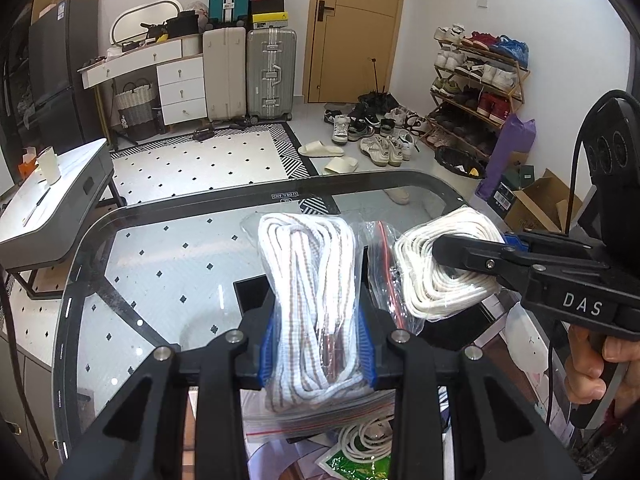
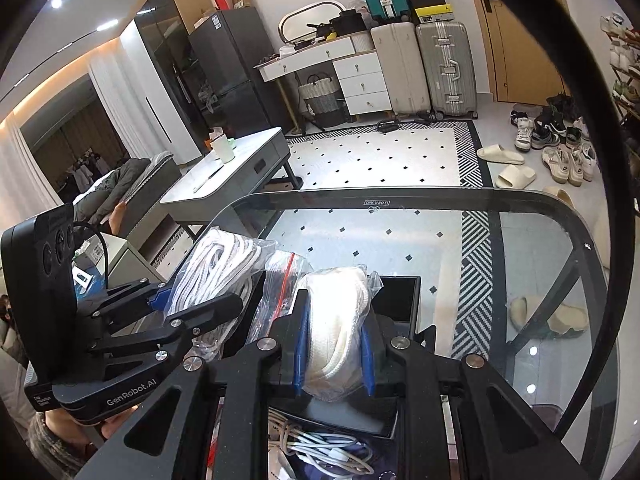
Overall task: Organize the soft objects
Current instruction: 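Lift both rope bags and carry them over the black box with both tools, then lower both rope bags into the black box and open both tools, then withdraw both tools from the box back over the remaining items, then grasp the red balloon glue packet with the left tool while the right tool grasps the white plush toy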
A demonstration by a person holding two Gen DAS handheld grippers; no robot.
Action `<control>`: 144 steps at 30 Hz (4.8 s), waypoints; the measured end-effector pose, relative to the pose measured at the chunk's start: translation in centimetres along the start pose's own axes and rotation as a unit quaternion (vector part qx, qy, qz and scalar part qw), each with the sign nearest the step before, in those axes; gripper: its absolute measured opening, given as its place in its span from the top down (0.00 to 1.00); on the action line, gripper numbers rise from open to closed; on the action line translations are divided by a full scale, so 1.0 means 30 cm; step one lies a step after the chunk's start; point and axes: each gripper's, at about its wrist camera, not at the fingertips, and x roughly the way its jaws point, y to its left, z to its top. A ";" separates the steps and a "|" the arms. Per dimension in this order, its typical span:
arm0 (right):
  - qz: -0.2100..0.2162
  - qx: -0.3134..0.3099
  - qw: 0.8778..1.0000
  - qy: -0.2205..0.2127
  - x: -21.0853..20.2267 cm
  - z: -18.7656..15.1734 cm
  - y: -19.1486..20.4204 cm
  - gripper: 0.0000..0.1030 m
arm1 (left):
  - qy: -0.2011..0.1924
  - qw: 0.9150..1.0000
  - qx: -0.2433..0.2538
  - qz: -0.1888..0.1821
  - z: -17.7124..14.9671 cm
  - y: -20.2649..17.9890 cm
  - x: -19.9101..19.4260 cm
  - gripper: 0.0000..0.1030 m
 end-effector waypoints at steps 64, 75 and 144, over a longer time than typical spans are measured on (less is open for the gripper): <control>-0.036 -0.026 0.998 0.035 -0.161 -0.192 -0.037 0.01 | 0.018 0.999 -0.013 0.028 -0.118 0.033 -0.086 0.00; -0.043 0.004 0.998 0.035 -0.192 -0.287 -0.066 0.01 | 0.013 0.998 -0.042 0.036 -0.233 0.070 -0.141 0.00; -0.068 0.044 0.992 0.094 -0.146 -0.582 -0.118 0.01 | 0.071 0.996 -0.021 0.042 -0.476 0.031 -0.108 0.00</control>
